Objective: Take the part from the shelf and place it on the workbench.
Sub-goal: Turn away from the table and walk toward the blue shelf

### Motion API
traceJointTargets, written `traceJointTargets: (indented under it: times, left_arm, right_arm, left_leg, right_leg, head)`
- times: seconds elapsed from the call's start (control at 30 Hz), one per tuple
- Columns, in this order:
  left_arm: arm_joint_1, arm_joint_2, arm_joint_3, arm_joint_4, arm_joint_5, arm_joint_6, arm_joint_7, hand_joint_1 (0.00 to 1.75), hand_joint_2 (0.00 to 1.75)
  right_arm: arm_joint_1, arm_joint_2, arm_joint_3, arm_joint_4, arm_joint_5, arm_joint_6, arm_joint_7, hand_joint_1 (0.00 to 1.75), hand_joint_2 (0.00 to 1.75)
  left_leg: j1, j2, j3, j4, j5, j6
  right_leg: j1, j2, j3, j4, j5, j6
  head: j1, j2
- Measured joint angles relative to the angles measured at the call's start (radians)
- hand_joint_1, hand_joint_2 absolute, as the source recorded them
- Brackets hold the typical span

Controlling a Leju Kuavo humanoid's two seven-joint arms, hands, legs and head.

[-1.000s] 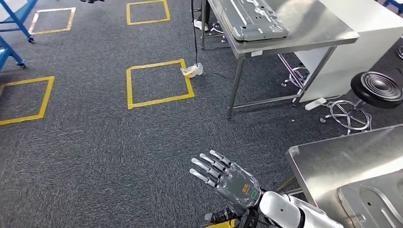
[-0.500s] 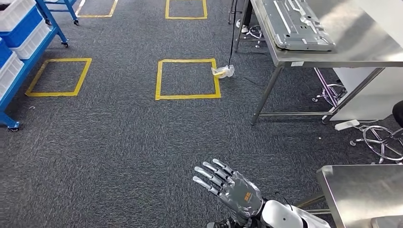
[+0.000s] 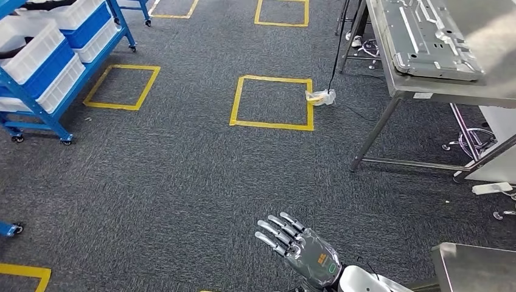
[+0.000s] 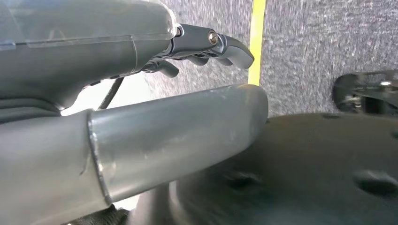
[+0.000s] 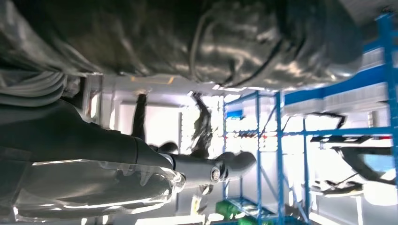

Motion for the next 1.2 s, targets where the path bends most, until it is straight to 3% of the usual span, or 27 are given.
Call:
traceJointTargets:
  times: [0.07,0.1,0.13,0.2,0.27,0.33,0.4,0.47,0.53,0.6,0.63,0.67,0.7,0.73,0.8,0.83,0.9,0.93,0.97,1.03,1.1,1.13,1.17,1.2]
  left_arm:
    - [-0.002,0.001,0.0,0.0,0.0,0.0,0.0,0.0,0.0]
    - [-0.001,0.001,0.0,0.001,0.0,0.0,0.0,0.0,0.0]
    - [0.0,0.001,0.0,0.001,0.0,0.0,0.0,0.0,0.0]
    - [0.001,0.003,0.0,0.003,0.0,0.0,0.0,0.0,0.0]
    - [0.0,0.005,0.0,0.005,0.0,0.001,0.0,0.0,0.0]
    - [-0.001,0.006,0.0,0.008,0.0,0.002,0.0,0.0,0.0]
    - [0.001,0.006,0.001,0.011,0.0,0.003,0.0,0.0,0.0]
    - [0.001,0.008,0.002,0.013,0.0,0.003,0.001,0.0,0.0]
    - [-0.002,0.01,0.002,0.015,0.0,0.004,0.001,0.0,0.0]
    - [-0.003,0.011,0.003,0.017,0.0,0.004,0.001,0.0,0.0]
    - [-0.003,0.012,0.003,0.018,0.0,0.004,0.001,0.0,0.0]
    - [-0.003,0.013,0.003,0.019,-0.001,0.004,0.002,0.0,0.0]
    - [-0.003,0.013,0.003,0.02,-0.001,0.004,0.002,0.0,0.0]
    - [-0.003,0.013,0.004,0.022,-0.001,0.005,0.002,0.0,0.0]
    - [-0.005,0.014,0.004,0.024,-0.001,0.006,0.002,0.0,0.0]
    - [-0.005,0.014,0.004,0.026,0.0,0.007,0.002,0.0,0.0]
    - [-0.003,0.015,0.006,0.028,0.0,0.01,0.002,0.0,0.0]
    - [-0.002,0.016,0.007,0.03,0.0,0.012,0.003,0.0,0.0]
    - [-0.003,0.017,0.007,0.032,0.0,0.013,0.003,0.0,0.0]
    - [-0.006,0.02,0.007,0.035,0.0,0.016,0.004,0.0,0.0]
    - [-0.007,0.023,0.007,0.04,0.0,0.019,0.005,0.0,0.0]
    - [-0.007,0.025,0.007,0.043,0.0,0.021,0.005,0.0,0.0]
    - [-0.006,0.027,0.007,0.046,0.0,0.024,0.007,0.0,0.0]
    - [-0.005,0.029,0.007,0.05,0.0,0.029,0.008,0.0,0.0]
  right_arm:
    - [0.008,0.001,-0.001,0.004,0.001,0.0,-0.001,0.0,0.0]
    - [0.01,0.003,-0.001,0.006,0.002,0.0,-0.001,0.0,0.0]
    - [0.012,0.005,-0.001,0.009,0.001,0.0,-0.001,0.0,0.0]
    - [0.014,0.011,-0.002,0.015,-0.002,0.0,-0.001,0.0,0.0]
    - [0.02,0.019,-0.005,0.023,-0.01,0.0,0.0,0.0,0.0]
    - [0.027,0.027,-0.009,0.034,-0.02,0.001,0.005,0.0,0.0]
    - [0.031,0.036,-0.012,0.049,-0.03,0.002,0.016,0.0,0.0]
    - [0.038,0.045,-0.014,0.067,-0.04,0.001,0.03,0.0,0.0]
    - [0.049,0.05,-0.015,0.09,-0.048,0.0,0.041,0.0,0.0]
    - [0.06,0.053,-0.015,0.112,-0.053,0.0,0.049,0.0,0.0]
    - [0.063,0.056,-0.015,0.121,-0.057,0.001,0.055,0.0,0.0]
    - [0.065,0.058,-0.015,0.129,-0.064,0.001,0.062,0.0,0.0]
    - [0.067,0.061,-0.015,0.139,-0.075,0.001,0.074,0.0,0.0]
    - [0.069,0.064,-0.015,0.153,-0.091,-0.001,0.087,0.0,0.0]
    - [0.076,0.072,-0.015,0.189,-0.136,-0.015,0.118,0.0,0.0]
    - [0.079,0.079,-0.015,0.214,-0.163,-0.03,0.132,0.0,0.0]
    - [0.083,0.096,-0.013,0.272,-0.219,-0.071,0.157,0.0,0.0]
    - [0.083,0.109,-0.01,0.307,-0.247,-0.093,0.168,0.0,0.0]
    - [0.084,0.121,-0.006,0.345,-0.273,-0.113,0.177,0.0,0.0]
    - [0.086,0.145,0.006,0.428,-0.324,-0.141,0.188,0.0,0.0]
    - [0.087,0.166,0.021,0.515,-0.377,-0.157,0.191,0.0,0.0]
    - [0.084,0.178,0.03,0.563,-0.409,-0.163,0.19,0.0,0.0]
    - [0.081,0.192,0.039,0.613,-0.444,-0.167,0.187,0.0,0.0]
    - [0.078,0.208,0.048,0.665,-0.484,-0.17,0.182,0.0,0.0]
  left_leg:
    - [0.002,0.021,-0.062,0.138,-0.065,-0.006]
    - [0.003,0.023,-0.078,0.175,-0.075,-0.009]
    - [0.004,0.026,-0.074,0.173,-0.064,-0.01]
    - [0.004,0.047,-0.006,0.055,-0.001,-0.009]
    - [0.0,0.082,0.066,-0.076,0.041,0.0]
    - [-0.007,0.088,0.084,-0.117,0.046,0.012]
    - [-0.006,0.065,0.084,-0.124,0.051,0.025]
    - [-0.002,0.046,0.09,-0.134,0.058,0.038]
    - [0.0,0.026,0.091,-0.137,0.063,0.046]
    - [-0.001,0.0,0.089,-0.135,0.063,0.048]
    - [-0.002,-0.013,0.09,-0.134,0.063,0.048]
    - [-0.002,-0.027,0.091,-0.133,0.063,0.047]
    - [-0.001,-0.041,0.093,-0.131,0.061,0.046]
    - [-0.001,-0.055,0.093,-0.128,0.06,0.043]
    - [0.0,-0.079,0.087,-0.123,0.06,0.034]
    - [0.001,-0.09,0.083,-0.123,0.062,0.028]
    - [0.005,-0.106,0.076,-0.125,0.065,0.015]
    - [0.003,-0.094,0.072,-0.119,0.058,0.009]
    - [0.001,-0.069,0.06,-0.096,0.041,0.005]
    - [-0.001,-0.006,0.012,0.007,-0.024,-0.001]
    - [0.002,0.019,-0.042,0.126,-0.078,-0.007]
    - [0.004,0.023,-0.049,0.147,-0.079,-0.009]
    - [0.005,0.027,-0.034,0.125,-0.06,-0.01]
    - [0.006,0.037,0.001,0.066,-0.028,-0.01]
  right_leg:
    - [0.004,-0.031,-0.001,0.001,-0.002,-0.004]
    - [0.005,-0.046,-0.001,0.001,-0.003,-0.005]
    - [0.006,-0.06,0.0,0.002,-0.004,-0.004]
    - [0.006,-0.084,0.005,0.003,-0.009,0.0]
    - [0.01,-0.104,0.011,0.008,-0.017,0.009]
    - [0.014,-0.122,0.015,0.01,-0.022,0.019]
    - [0.011,-0.13,0.021,0.01,-0.027,0.03]
    - [0.005,-0.085,0.009,0.049,-0.06,0.039]
    - [0.002,-0.024,-0.047,0.167,-0.125,0.044]
    - [0.001,-0.005,-0.109,0.281,-0.16,0.046]
    - [0.001,-0.003,-0.118,0.291,-0.147,0.045]
    - [0.001,-0.001,-0.109,0.26,-0.116,0.044]
    - [-0.001,0.009,-0.082,0.194,-0.072,0.041]
    - [-0.003,0.035,-0.052,0.124,-0.038,0.039]
    - [-0.004,0.077,-0.014,0.03,-0.005,0.034]
    - [-0.002,0.085,-0.011,0.02,-0.007,0.032]
    - [-0.001,0.06,-0.009,0.013,-0.002,0.022]
    - [-0.002,0.048,-0.006,0.007,0.001,0.016]
    - [-0.004,0.033,-0.004,0.0,0.004,0.008]
    - [-0.001,0.0,-0.002,-0.006,0.005,-0.003]
    - [0.003,-0.034,-0.003,-0.006,0.003,-0.007]
    - [0.004,-0.049,-0.002,-0.005,0.002,-0.007]
    - [0.004,-0.063,-0.001,-0.005,0.0,-0.005]
    - [0.004,-0.075,0.001,-0.004,-0.001,-0.003]
  head:
    - [0.0,0.0]
    - [0.0,0.0]
    - [0.0,0.0]
    - [0.0,0.0]
    - [0.0,0.0]
    - [0.001,0.0]
    - [0.001,0.0]
    - [0.001,0.0]
    - [0.001,0.0]
    - [0.001,0.0]
    - [0.001,0.0]
    - [0.001,0.0]
    - [0.001,0.0]
    - [0.001,0.0]
    - [0.001,0.0]
    - [0.001,0.0]
    - [0.001,0.0]
    - [0.001,0.0]
    - [0.0,0.0]
    - [-0.001,0.0]
    - [-0.001,0.0]
    - [-0.001,0.0]
    - [-0.001,0.0]
    - [-0.001,0.0]
